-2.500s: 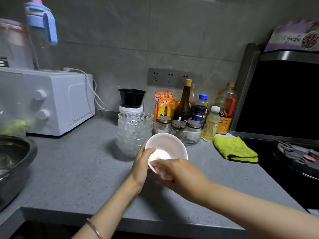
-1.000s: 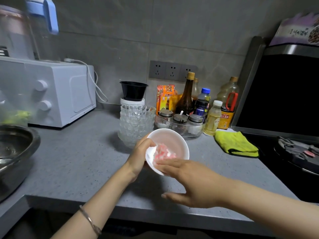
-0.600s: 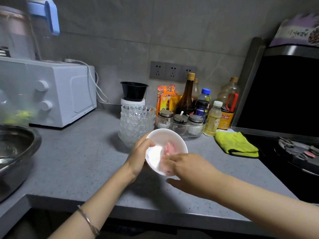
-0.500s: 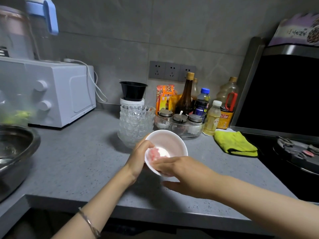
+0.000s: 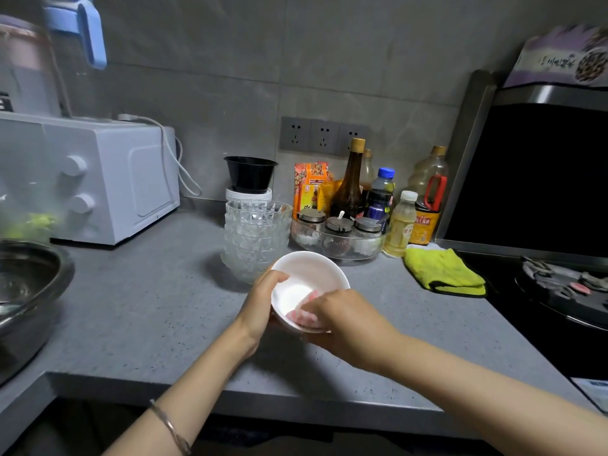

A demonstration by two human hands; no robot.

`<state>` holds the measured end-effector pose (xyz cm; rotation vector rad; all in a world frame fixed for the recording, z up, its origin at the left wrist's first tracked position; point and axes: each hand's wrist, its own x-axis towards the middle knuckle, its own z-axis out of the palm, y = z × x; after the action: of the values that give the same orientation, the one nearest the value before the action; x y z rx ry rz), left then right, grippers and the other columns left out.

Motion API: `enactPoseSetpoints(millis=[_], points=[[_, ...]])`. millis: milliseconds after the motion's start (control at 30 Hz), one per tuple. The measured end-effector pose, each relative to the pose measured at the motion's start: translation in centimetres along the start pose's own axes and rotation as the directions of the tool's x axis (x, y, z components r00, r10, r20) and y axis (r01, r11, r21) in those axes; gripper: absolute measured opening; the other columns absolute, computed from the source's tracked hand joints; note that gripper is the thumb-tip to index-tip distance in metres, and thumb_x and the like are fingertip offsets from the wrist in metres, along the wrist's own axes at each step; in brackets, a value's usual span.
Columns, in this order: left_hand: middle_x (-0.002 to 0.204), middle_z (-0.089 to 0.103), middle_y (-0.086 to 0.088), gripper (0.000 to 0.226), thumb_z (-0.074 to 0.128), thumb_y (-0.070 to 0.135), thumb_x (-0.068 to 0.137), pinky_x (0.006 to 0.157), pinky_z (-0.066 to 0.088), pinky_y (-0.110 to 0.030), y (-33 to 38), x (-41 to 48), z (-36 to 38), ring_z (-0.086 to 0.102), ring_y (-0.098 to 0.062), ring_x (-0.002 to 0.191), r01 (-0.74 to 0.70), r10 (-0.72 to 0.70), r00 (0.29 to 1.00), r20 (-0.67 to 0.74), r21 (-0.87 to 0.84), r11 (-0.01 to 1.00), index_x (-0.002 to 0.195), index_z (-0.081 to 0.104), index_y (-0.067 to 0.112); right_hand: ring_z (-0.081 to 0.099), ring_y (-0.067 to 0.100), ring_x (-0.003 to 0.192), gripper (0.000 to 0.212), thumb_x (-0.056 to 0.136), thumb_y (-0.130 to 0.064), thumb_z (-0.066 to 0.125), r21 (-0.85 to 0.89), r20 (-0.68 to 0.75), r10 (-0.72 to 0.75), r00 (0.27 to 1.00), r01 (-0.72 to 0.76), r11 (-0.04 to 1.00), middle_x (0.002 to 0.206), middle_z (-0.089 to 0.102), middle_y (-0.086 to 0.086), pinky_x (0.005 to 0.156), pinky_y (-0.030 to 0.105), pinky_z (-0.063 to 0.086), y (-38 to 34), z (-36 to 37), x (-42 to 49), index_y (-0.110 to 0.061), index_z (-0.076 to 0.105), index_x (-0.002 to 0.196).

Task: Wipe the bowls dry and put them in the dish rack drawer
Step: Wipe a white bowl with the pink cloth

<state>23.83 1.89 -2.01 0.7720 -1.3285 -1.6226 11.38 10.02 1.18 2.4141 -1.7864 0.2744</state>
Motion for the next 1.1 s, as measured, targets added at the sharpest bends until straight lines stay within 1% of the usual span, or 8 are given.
enactPoseSetpoints(millis=[67, 200, 300, 433, 533, 767, 1000, 1100], points=[[0.099, 0.07, -0.015, 0.054, 0.056, 0.057, 0.073, 0.071, 0.054, -0.037, 0.3, 0.1, -0.3, 0.065, -0.029, 0.091, 0.081, -0.083, 0.993, 0.088, 0.026, 0.996, 0.106, 0.067, 0.015, 0.063, 0.027, 0.093, 0.022, 0.085, -0.027, 0.069, 0.273, -0.007, 0.073, 0.997, -0.068, 0.96, 0.101, 0.071, 0.009, 0.082, 0.036, 0.049, 0.6, -0.6, -0.2, -0.011, 0.069, 0.1], [0.115, 0.069, -0.007, 0.077, 0.034, 0.08, 0.072, 0.076, 0.057, -0.042, 1.1, 0.6, -0.7, 0.066, -0.024, 0.105, 0.117, -0.146, 0.951, 0.274, 0.12, 0.986, 0.122, 0.06, 0.028, 0.064, -0.002, 0.08, 0.032, 0.076, -0.003, 0.076, 0.728, 0.134, 0.159, 0.978, -0.206, 0.654, 0.103, 0.069, -0.001, 0.079, 0.015, 0.051, 1.5, -3.5, -0.4, -0.006, 0.063, 0.106], [0.13, 0.061, -0.002, 0.079, 0.041, 0.081, 0.073, 0.088, 0.052, -0.035, 1.1, 0.6, -0.4, 0.058, -0.018, 0.118, 0.067, -0.066, 0.946, 0.317, 0.007, 0.998, 0.135, 0.049, 0.032, 0.067, 0.016, 0.089, 0.038, 0.072, -0.006, 0.077, 0.835, 0.115, 0.181, 0.977, -0.193, 0.515, 0.098, 0.072, 0.005, 0.083, 0.028, 0.053, 2.6, -5.5, -0.5, -0.019, 0.064, 0.106], [0.133, 0.059, -0.006, 0.079, 0.046, 0.073, 0.077, 0.104, 0.041, -0.039, 1.6, 0.6, -0.3, 0.051, -0.023, 0.126, 0.02, 0.022, 0.933, 0.358, -0.113, 0.993, 0.138, 0.045, 0.022, 0.068, 0.015, 0.094, 0.049, 0.062, -0.007, 0.077, 0.955, 0.151, 0.155, 0.976, -0.184, 0.23, 0.098, 0.072, 0.0, 0.082, 0.027, 0.055, 3.4, -6.6, -0.6, -0.02, 0.062, 0.107], [0.132, 0.06, -0.003, 0.093, 0.06, 0.081, 0.059, 0.095, 0.047, -0.03, 1.9, 0.4, 0.0, 0.054, -0.018, 0.123, 0.032, 0.029, 0.906, 0.422, -0.137, 0.99, 0.133, 0.049, 0.027, 0.069, 0.019, 0.094, 0.065, 0.05, -0.017, 0.089, 0.98, 0.176, 0.12, 0.977, -0.186, 0.073, 0.102, 0.072, 0.004, 0.077, 0.029, 0.057, 3.8, -6.9, -0.6, -0.021, 0.062, 0.109], [0.117, 0.068, -0.007, 0.076, 0.061, 0.079, 0.056, 0.101, 0.042, -0.045, 2.0, 0.5, 1.3, 0.06, -0.023, 0.111, 0.094, 0.032, 0.94, 0.339, -0.349, 0.932, 0.107, 0.073, 0.024, 0.07, 0.019, 0.087, 0.069, 0.047, -0.031, 0.086, 0.986, 0.153, 0.24, 0.959, -0.132, -0.102, 0.097, 0.073, 0.006, 0.069, 0.029, 0.057, 4.0, -5.7, -0.2, -0.015, 0.061, 0.109], [0.088, 0.074, -0.003, 0.047, 0.051, 0.058, 0.083, 0.085, 0.05, -0.037, 2.7, 0.8, 1.7, 0.069, -0.015, 0.079, 0.117, -0.062, 0.99, 0.124, -0.509, 0.853, 0.08, 0.078, 0.02, 0.064, 0.016, 0.09, 0.044, 0.08, -0.036, 0.068, 0.994, -0.108, 0.604, 0.79, 0.069, 0.088, 0.101, 0.07, 0.007, 0.071, 0.022, 0.049, 5.0, -4.9, 0.8, -0.008, 0.062, 0.114], [0.092, 0.074, -0.007, 0.049, 0.05, 0.059, 0.086, 0.092, 0.049, -0.039, 2.7, 1.1, 2.0, 0.067, -0.019, 0.087, 0.104, -0.072, 0.994, 0.086, -0.478, 0.872, 0.096, 0.073, 0.017, 0.061, 0.011, 0.107, 0.039, 0.082, -0.04, 0.067, 0.882, -0.39, 0.446, 0.806, 0.187, 0.433, 0.114, 0.066, -0.004, 0.088, 0.025, 0.051, 2.9, -5.4, 0.7, -0.015, 0.063, 0.112]])
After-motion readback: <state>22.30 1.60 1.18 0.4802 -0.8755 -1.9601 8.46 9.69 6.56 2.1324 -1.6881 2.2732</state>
